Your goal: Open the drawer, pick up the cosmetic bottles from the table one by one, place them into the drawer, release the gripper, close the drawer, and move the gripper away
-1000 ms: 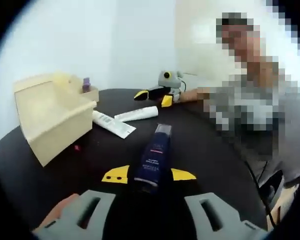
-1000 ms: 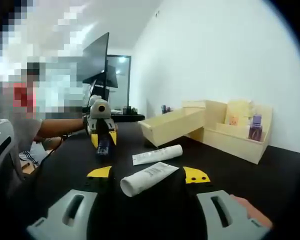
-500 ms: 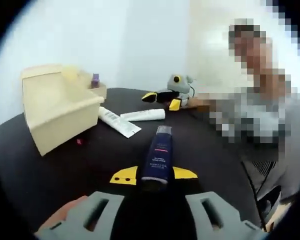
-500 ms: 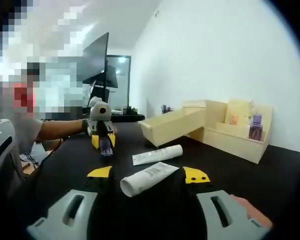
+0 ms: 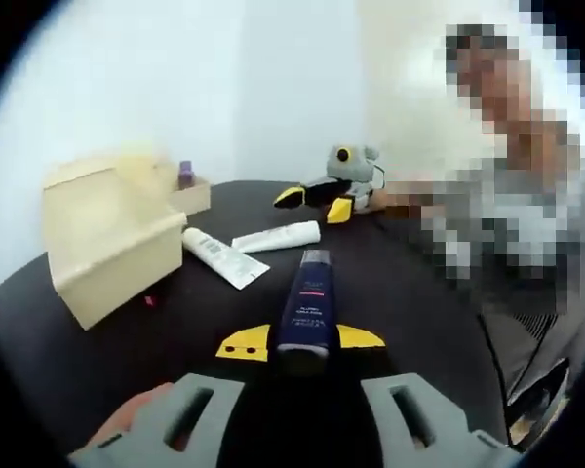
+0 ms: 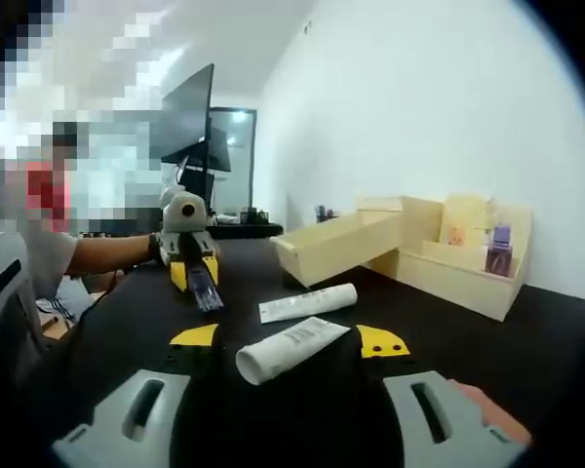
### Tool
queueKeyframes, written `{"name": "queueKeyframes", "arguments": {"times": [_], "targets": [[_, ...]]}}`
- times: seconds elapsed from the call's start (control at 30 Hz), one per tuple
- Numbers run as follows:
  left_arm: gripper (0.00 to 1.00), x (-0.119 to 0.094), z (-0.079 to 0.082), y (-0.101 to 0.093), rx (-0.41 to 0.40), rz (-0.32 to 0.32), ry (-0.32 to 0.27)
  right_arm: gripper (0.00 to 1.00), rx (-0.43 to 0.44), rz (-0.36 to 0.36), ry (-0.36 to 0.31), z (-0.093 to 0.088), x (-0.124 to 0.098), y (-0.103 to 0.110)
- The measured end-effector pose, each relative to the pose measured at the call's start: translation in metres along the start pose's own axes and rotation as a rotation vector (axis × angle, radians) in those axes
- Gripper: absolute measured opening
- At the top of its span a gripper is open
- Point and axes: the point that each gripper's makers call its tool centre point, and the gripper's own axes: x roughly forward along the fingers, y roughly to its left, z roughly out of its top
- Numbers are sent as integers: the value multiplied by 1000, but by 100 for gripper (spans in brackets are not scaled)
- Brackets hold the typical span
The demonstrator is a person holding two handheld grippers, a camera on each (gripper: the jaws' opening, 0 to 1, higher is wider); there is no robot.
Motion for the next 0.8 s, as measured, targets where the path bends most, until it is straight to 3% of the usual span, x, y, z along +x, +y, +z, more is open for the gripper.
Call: {"name": "queueKeyframes", "arguments": {"times": [0.2,0.5,0.6,0.7,0.8], "targets": [[17,3,16,-2,18,30,-66,48,3,9,-15,3,-1,2],[17,3,53,10,3,167,-240,48,81,15,-72,15,-6,-2],[17,7,61,10,13,197,-264,48,138,25,-99,20,-7,-3],[17,13,72,11,22,265,-289,48,260,74,-140,28,-9,2],[17,23,83,4,40,287,-312,48,354,95,-173,34,-11,2]]}}
